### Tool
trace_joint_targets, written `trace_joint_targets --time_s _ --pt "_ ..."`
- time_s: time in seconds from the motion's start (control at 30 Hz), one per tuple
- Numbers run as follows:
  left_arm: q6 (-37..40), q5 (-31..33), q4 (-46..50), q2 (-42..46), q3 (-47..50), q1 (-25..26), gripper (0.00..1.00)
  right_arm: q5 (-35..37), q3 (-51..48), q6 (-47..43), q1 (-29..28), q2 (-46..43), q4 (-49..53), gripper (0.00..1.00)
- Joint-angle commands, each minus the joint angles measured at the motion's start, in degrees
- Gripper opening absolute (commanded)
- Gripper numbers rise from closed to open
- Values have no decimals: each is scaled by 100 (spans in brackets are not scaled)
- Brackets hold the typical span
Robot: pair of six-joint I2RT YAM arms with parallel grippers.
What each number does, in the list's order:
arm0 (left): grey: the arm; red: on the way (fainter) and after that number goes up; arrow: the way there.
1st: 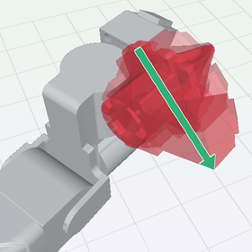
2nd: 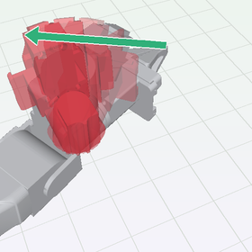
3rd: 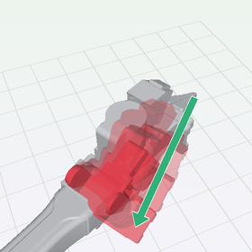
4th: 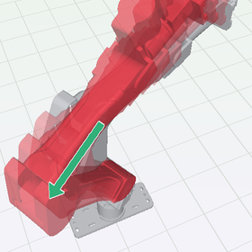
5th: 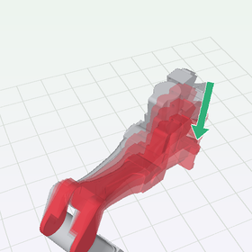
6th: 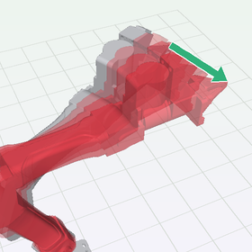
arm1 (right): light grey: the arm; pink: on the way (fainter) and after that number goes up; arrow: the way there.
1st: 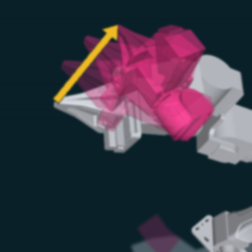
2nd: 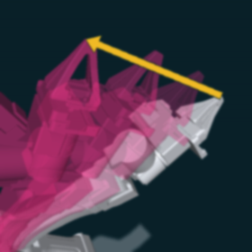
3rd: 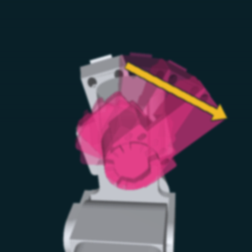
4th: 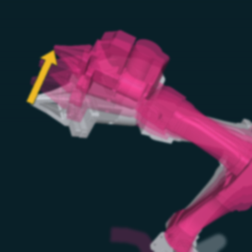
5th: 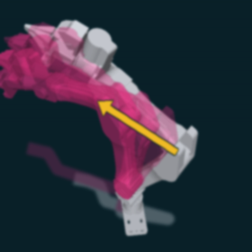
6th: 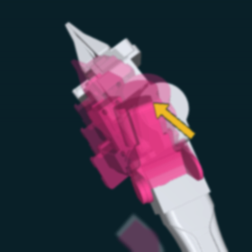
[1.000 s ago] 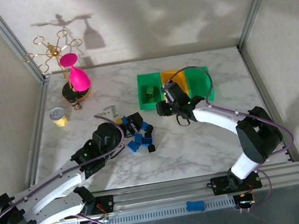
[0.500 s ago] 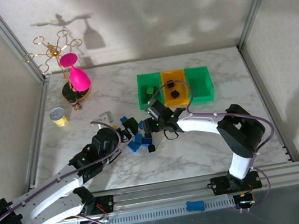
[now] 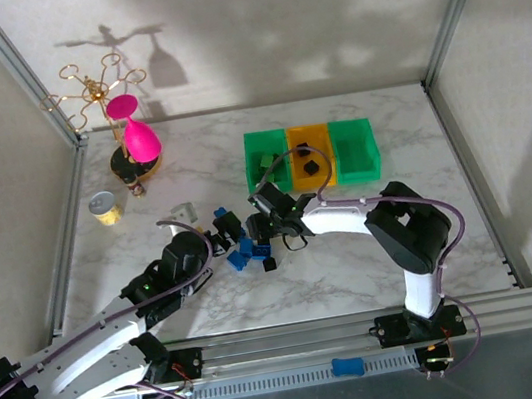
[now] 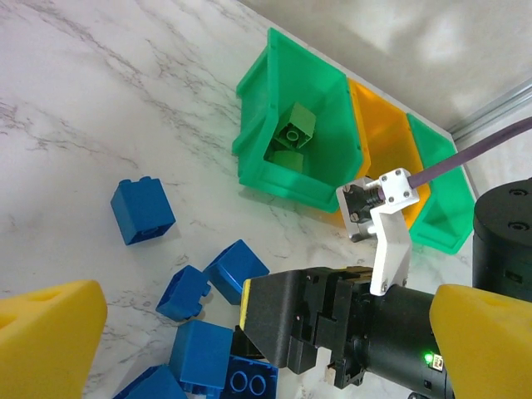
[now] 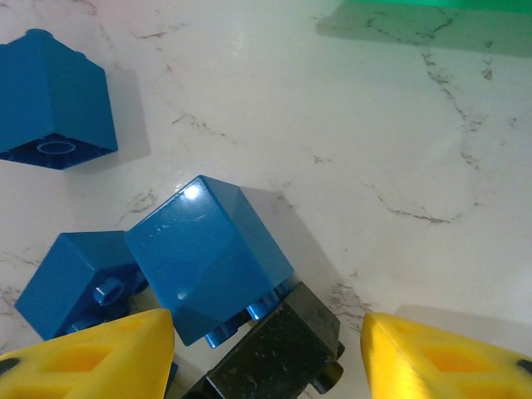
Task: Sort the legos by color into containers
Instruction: Rotate the lego at the center of the table.
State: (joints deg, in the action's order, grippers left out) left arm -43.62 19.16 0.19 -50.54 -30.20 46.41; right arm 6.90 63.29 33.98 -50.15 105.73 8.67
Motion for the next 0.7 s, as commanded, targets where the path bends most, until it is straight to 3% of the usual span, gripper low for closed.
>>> trace_joint_targets --time_s 0.0,0.57,0.67 --pt "-23 167 86 71 55 13 100 326 39 110 -51 -21 189 62" --pt "-6 137 63 69 26 -1 100 847 -568 94 203 -906 709 64" --pt "2 159 31 74 21 -12 100 598 -483 28 171 -951 686 63"
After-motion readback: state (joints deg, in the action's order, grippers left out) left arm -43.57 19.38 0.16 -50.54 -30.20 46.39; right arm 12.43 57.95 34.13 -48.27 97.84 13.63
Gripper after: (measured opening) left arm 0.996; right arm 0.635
